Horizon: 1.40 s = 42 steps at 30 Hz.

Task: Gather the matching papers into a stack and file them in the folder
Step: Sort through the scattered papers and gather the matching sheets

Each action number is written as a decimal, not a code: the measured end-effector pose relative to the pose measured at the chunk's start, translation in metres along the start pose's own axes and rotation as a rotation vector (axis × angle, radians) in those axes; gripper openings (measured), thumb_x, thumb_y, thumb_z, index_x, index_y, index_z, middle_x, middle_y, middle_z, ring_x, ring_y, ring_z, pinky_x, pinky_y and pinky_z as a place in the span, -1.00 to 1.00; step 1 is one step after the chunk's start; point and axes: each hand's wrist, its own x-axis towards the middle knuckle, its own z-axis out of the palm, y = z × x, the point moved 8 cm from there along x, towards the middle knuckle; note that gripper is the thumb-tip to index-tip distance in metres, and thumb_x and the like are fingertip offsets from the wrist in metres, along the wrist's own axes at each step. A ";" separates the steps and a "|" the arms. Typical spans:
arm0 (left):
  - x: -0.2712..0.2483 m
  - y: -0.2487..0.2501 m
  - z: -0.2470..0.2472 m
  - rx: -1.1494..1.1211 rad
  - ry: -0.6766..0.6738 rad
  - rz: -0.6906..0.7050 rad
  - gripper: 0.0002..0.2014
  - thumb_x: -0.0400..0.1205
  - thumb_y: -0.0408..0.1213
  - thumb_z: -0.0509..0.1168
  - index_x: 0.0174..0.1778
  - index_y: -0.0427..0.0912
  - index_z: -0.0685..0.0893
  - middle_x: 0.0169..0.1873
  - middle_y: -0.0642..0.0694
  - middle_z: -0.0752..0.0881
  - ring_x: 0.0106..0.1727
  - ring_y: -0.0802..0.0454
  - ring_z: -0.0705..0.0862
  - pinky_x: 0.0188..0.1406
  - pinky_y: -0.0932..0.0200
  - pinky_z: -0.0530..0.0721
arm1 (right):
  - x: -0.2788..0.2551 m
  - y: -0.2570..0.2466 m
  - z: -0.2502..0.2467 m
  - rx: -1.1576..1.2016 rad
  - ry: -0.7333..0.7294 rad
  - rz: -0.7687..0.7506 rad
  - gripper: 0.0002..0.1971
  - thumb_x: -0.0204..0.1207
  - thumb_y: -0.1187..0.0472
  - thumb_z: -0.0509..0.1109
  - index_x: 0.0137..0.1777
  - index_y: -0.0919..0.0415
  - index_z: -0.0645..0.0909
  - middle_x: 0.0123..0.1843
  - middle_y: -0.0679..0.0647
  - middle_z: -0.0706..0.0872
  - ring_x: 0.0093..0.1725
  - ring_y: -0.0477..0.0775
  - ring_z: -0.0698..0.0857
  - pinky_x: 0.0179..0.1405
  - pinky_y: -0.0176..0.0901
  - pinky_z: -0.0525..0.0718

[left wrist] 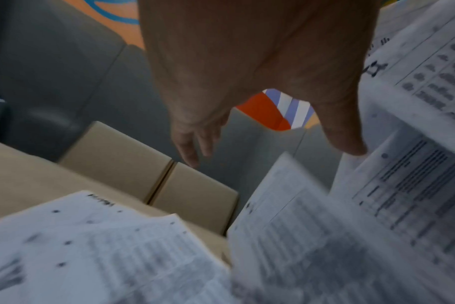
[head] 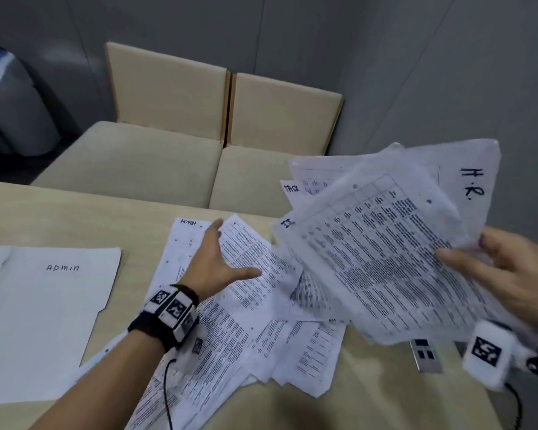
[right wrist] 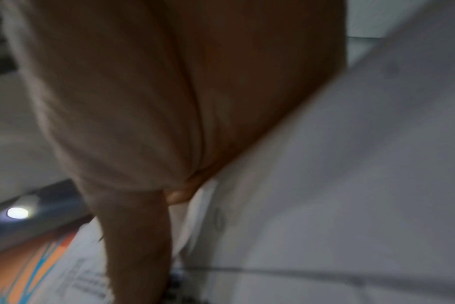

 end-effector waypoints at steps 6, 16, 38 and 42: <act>-0.033 0.070 0.012 -0.484 -0.283 0.071 -0.27 0.05 0.15 0.67 0.17 0.07 0.76 0.07 0.13 0.83 -0.01 0.45 0.75 0.15 0.38 0.69 | 0.015 -0.029 0.020 0.230 -0.215 0.004 -0.76 0.50 0.22 0.43 0.13 0.14 0.81 0.10 0.07 0.91 0.11 0.09 0.88 0.16 -0.04 0.77; -0.036 -0.048 0.026 -0.320 -0.194 -0.170 -0.81 0.61 -0.21 0.37 -0.11 -0.25 0.83 -0.16 -0.03 0.90 -0.11 -0.03 0.86 -0.07 0.05 0.83 | 0.076 0.084 0.148 0.217 0.042 0.316 -0.88 0.64 0.23 0.40 0.06 0.14 0.76 0.02 0.02 0.88 -0.04 0.02 0.79 -0.11 -0.25 0.63; -0.027 -0.180 0.003 -0.205 0.042 -0.608 -0.55 0.59 -0.12 0.40 -0.41 -0.07 0.24 -0.46 -0.04 0.24 -0.46 0.05 0.25 -0.33 0.12 0.24 | 0.100 0.108 0.280 0.055 -0.295 0.178 -0.75 0.76 0.19 0.19 0.08 0.16 0.73 -0.02 0.10 0.61 -0.03 0.10 0.65 -0.06 -0.18 0.53; -0.030 -0.177 0.001 -0.160 0.028 -0.559 -0.49 0.60 -0.26 0.40 -0.46 -0.08 0.16 -0.50 0.02 0.19 -0.51 0.06 0.20 -0.43 0.13 0.17 | 0.078 0.123 0.246 0.125 0.142 0.371 -0.65 0.76 0.21 0.16 -0.31 0.16 0.47 -0.26 0.12 0.55 -0.18 0.16 0.55 -0.20 -0.04 0.42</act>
